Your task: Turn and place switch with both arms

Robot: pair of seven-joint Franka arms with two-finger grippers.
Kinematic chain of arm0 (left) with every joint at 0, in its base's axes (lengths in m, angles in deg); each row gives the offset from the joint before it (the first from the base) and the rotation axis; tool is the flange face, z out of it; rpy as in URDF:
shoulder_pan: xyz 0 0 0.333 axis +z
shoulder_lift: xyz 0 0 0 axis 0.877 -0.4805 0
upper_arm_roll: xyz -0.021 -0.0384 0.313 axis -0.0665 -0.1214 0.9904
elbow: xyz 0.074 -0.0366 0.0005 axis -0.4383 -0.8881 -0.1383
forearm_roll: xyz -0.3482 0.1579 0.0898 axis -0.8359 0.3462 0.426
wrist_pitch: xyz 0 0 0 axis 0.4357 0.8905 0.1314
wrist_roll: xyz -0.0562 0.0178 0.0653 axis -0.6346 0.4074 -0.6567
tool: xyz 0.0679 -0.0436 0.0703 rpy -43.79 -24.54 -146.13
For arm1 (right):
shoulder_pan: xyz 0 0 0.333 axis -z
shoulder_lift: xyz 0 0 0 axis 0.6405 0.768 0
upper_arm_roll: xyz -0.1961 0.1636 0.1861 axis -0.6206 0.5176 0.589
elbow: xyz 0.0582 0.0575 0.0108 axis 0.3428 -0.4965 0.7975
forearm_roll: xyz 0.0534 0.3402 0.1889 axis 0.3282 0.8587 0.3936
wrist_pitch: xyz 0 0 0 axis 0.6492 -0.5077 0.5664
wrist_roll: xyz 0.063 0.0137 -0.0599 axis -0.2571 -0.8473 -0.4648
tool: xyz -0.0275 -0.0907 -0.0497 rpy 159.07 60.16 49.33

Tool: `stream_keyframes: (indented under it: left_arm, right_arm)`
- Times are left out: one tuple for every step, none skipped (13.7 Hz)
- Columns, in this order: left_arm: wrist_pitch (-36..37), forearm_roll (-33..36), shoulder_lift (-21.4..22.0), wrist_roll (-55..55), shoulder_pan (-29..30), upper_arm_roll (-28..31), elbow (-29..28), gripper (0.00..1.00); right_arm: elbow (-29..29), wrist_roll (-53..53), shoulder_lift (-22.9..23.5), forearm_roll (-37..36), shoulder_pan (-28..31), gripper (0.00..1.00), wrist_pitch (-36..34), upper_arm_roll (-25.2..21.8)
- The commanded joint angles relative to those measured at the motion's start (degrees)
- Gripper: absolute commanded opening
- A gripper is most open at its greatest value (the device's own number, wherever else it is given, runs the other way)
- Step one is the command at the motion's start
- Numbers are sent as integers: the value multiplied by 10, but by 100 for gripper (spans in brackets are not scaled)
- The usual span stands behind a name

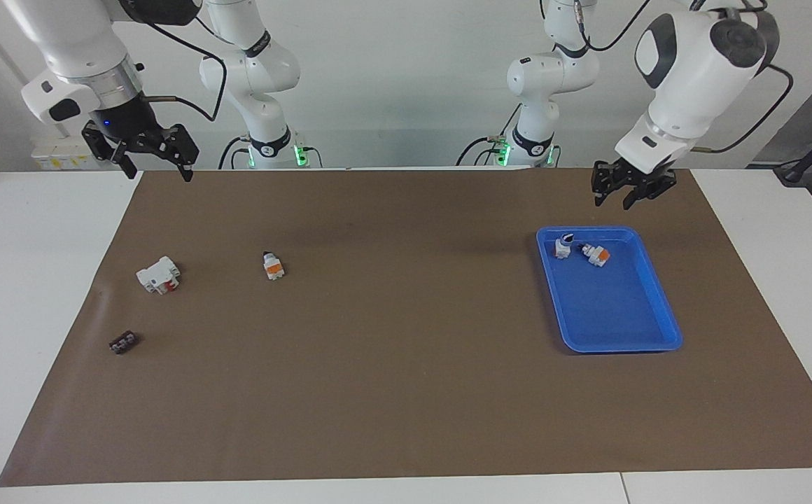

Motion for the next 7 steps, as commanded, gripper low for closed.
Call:
stream_keyframes:
  left_arm:
    - [90,14,-44,0,-7,2,118,100]
    - [88,15,-38,-1,-7,2,118,100]
    - [84,11,-36,2,-7,2,118,100]
    - [75,5,-37,5,-7,1,120,100]
    - [65,-8,-37,12,-7,1,122,100]
    - [56,-19,-38,25,-6,2,122,100]
    - [48,-18,-38,33,-6,2,122,100]
  right_arm:
    - [-5,-13,-9,1,2,100,-7,1]
    - [-5,-13,-9,1,2,100,-7,1]
    - [-5,-13,-9,1,2,100,-7,1]
    - [-5,-13,-9,1,2,100,-7,1]
    - [-5,-13,-9,1,2,100,-7,1]
    - [-5,-13,-9,1,2,100,-7,1]
    - [-5,-13,-9,1,2,100,-7,1]
